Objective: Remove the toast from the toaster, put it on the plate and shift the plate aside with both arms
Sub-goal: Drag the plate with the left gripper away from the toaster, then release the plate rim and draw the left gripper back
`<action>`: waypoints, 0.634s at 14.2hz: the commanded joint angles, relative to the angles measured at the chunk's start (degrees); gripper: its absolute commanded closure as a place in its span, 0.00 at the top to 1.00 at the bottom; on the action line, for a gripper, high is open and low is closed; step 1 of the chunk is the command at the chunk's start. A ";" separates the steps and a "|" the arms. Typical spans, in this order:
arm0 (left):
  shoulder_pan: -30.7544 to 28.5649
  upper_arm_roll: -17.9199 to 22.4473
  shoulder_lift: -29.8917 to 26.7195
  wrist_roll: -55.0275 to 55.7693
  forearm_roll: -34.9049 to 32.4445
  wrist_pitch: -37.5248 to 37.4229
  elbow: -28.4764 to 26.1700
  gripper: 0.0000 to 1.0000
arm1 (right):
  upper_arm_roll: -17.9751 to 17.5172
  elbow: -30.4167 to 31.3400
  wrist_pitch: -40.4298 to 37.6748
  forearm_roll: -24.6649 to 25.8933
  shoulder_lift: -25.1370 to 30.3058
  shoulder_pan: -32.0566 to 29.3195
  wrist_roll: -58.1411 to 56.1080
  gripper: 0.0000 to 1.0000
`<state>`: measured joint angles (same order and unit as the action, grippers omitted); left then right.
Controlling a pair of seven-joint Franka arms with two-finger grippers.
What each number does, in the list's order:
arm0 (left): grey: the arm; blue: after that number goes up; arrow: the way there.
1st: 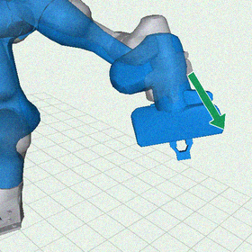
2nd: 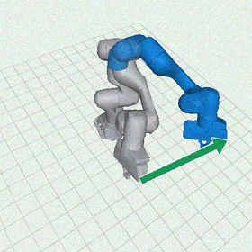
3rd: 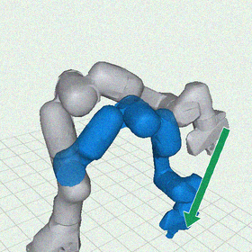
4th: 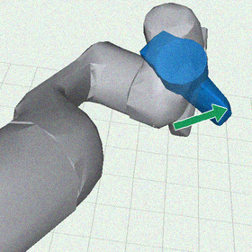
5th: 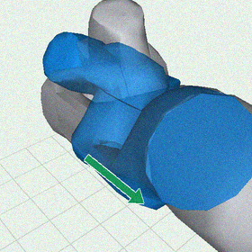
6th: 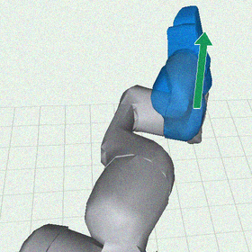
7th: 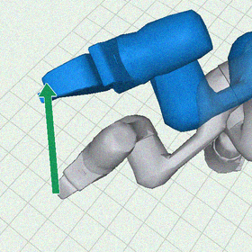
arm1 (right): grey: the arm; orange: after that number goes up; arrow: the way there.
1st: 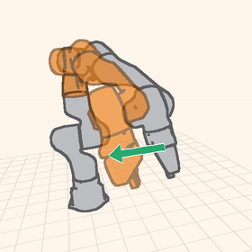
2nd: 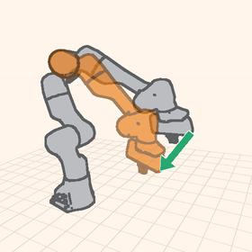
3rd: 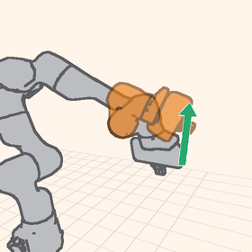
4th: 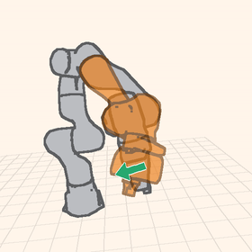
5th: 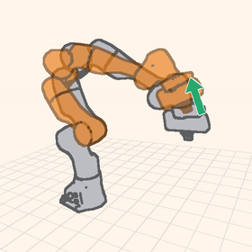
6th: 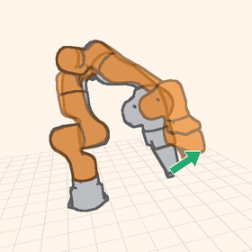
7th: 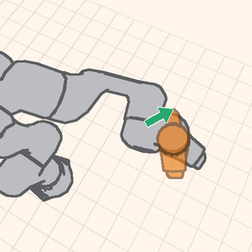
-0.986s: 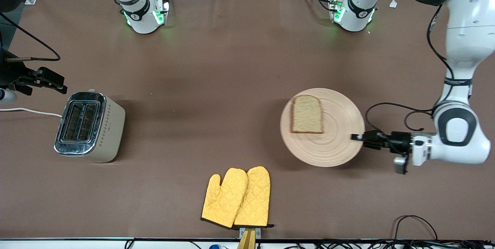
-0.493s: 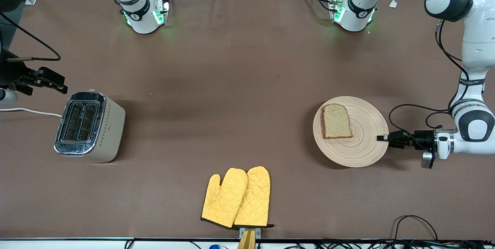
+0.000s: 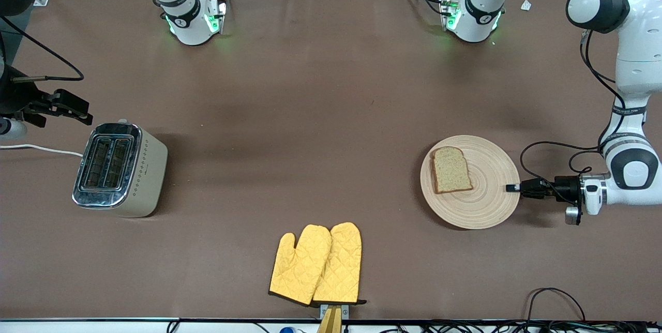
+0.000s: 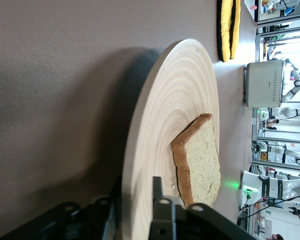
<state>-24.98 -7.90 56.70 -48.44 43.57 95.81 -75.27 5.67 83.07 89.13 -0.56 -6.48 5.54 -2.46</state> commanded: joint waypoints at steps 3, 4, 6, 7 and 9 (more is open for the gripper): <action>5.71 1.66 -5.26 5.62 -15.32 -1.94 7.58 1.00 | 2.13 0.51 -0.54 1.26 1.21 3.14 0.88 1.00; 7.91 2.09 -8.15 6.59 -17.97 -1.68 7.85 1.00 | 4.41 0.43 -0.54 1.17 1.30 5.25 0.96 1.00; 12.13 2.19 -13.86 11.93 -23.76 -1.24 8.03 1.00 | 6.72 0.51 -0.54 1.17 1.47 6.94 0.96 1.00; 14.67 2.19 -16.85 14.75 -27.19 -1.24 8.12 1.00 | 6.54 0.51 -0.54 1.09 1.47 6.33 0.96 1.00; 19.42 2.19 -23.62 20.37 -32.30 -1.76 7.95 1.00 | 3.31 0.51 -0.54 1.00 1.47 3.09 0.88 1.00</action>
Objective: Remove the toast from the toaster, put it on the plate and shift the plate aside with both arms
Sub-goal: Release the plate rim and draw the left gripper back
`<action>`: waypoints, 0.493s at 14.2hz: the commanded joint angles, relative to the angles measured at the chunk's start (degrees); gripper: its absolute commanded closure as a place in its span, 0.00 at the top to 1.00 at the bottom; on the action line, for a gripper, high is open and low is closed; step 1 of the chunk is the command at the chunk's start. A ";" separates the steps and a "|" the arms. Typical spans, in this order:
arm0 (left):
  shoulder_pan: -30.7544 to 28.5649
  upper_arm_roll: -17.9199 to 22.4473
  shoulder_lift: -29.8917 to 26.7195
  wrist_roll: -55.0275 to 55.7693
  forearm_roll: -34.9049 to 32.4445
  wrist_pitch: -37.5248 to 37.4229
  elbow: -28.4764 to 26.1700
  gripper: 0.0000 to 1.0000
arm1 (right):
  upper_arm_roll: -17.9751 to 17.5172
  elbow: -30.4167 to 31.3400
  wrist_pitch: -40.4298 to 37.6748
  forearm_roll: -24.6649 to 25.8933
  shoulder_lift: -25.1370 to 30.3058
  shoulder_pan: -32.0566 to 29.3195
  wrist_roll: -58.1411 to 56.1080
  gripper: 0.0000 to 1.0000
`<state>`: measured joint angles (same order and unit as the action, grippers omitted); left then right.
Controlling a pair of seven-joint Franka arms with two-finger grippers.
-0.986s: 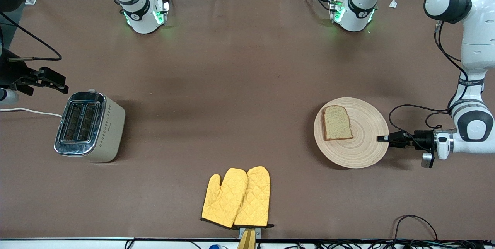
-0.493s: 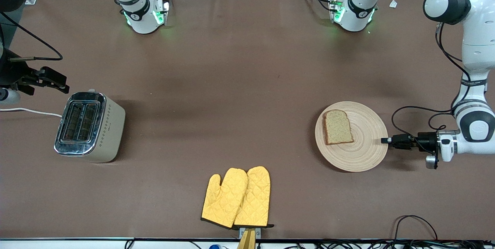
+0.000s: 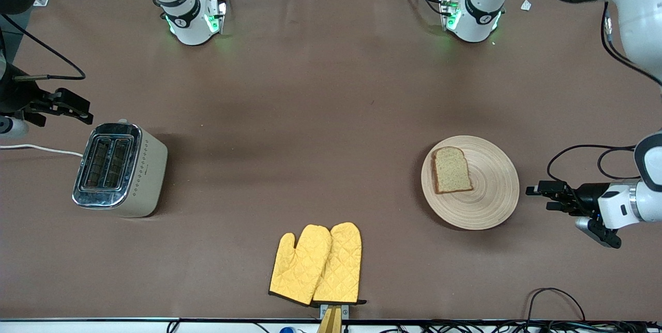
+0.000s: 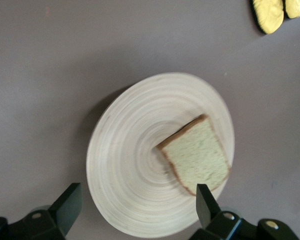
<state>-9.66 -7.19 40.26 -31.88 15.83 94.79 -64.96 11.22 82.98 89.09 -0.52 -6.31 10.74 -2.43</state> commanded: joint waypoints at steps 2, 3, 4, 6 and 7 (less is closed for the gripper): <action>7.09 1.04 -12.72 11.10 -6.59 -2.75 -2.80 1.00 | -8.38 0.61 -0.49 1.04 1.30 -7.73 0.85 1.00; 9.11 1.04 -14.84 15.84 -8.34 -4.25 -2.80 1.00 | -9.11 0.61 -0.41 1.13 1.30 -8.19 0.85 1.00; 10.09 0.78 -17.55 20.24 -9.31 -5.31 -3.50 1.00 | -8.77 0.61 -0.49 1.22 1.39 -7.58 0.85 1.00; 10.36 -0.10 -22.57 28.68 -9.85 -8.39 -6.40 1.00 | -5.62 0.61 -0.49 1.22 1.39 -4.52 0.85 1.00; 10.27 -0.19 -25.38 30.11 -10.55 -8.48 -9.11 1.00 | -3.60 0.61 -0.49 1.22 1.39 -2.76 0.85 1.00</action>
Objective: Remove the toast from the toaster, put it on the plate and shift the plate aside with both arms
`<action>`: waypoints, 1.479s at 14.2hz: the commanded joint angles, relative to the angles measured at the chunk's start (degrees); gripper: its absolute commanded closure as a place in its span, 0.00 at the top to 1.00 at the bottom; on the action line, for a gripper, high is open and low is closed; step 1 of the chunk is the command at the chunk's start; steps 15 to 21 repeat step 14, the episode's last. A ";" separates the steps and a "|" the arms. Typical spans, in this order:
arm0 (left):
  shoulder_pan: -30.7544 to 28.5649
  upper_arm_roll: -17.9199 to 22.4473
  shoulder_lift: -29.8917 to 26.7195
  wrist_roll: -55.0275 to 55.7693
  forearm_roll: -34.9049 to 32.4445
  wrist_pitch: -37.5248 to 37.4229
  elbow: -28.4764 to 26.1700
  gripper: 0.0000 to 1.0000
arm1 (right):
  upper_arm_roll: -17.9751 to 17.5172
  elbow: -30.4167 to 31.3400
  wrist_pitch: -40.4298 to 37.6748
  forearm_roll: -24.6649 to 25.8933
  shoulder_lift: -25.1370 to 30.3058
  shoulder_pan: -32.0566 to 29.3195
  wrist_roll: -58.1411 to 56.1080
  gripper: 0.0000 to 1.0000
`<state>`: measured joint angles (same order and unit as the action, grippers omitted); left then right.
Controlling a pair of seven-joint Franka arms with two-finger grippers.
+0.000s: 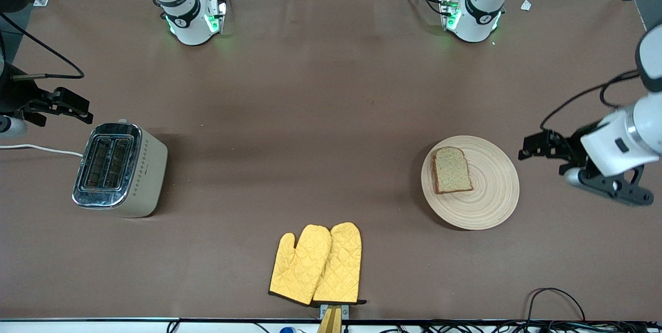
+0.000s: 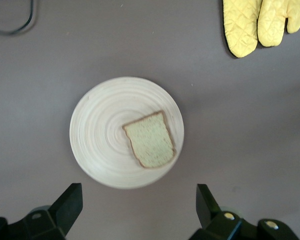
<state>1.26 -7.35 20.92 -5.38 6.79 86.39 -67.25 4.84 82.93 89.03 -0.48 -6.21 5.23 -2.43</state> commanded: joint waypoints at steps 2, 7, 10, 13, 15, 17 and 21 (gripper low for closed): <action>-1.08 -0.12 -14.63 3.98 -4.14 4.97 -16.72 1.00 | 3.34 0.74 -0.44 1.09 1.29 3.12 0.85 1.00; -0.55 -0.12 -25.24 6.87 -6.43 13.99 -32.61 1.00 | 4.48 0.74 -0.44 1.10 1.29 4.10 0.85 1.00; -0.82 -0.47 -21.55 11.00 -7.14 9.78 -26.02 1.00 | -0.07 0.74 -0.35 1.01 1.29 -0.81 0.85 1.00; -0.99 -0.21 -21.36 11.45 -7.41 8.88 -25.57 1.00 | 0.25 0.74 -0.44 1.09 1.29 0.48 0.85 1.00; -0.99 -0.21 -21.36 11.45 -7.84 8.88 -25.48 1.00 | 2.87 0.74 -0.44 1.18 1.29 2.92 0.85 1.00; -0.99 -0.21 -21.36 11.45 -7.84 8.88 -25.48 1.00 | 2.87 0.74 -0.44 1.18 1.29 2.92 0.85 1.00; -0.99 -0.21 -21.36 11.45 -7.84 8.88 -25.48 1.00 | 2.87 0.74 -0.44 1.18 1.29 2.92 0.85 1.00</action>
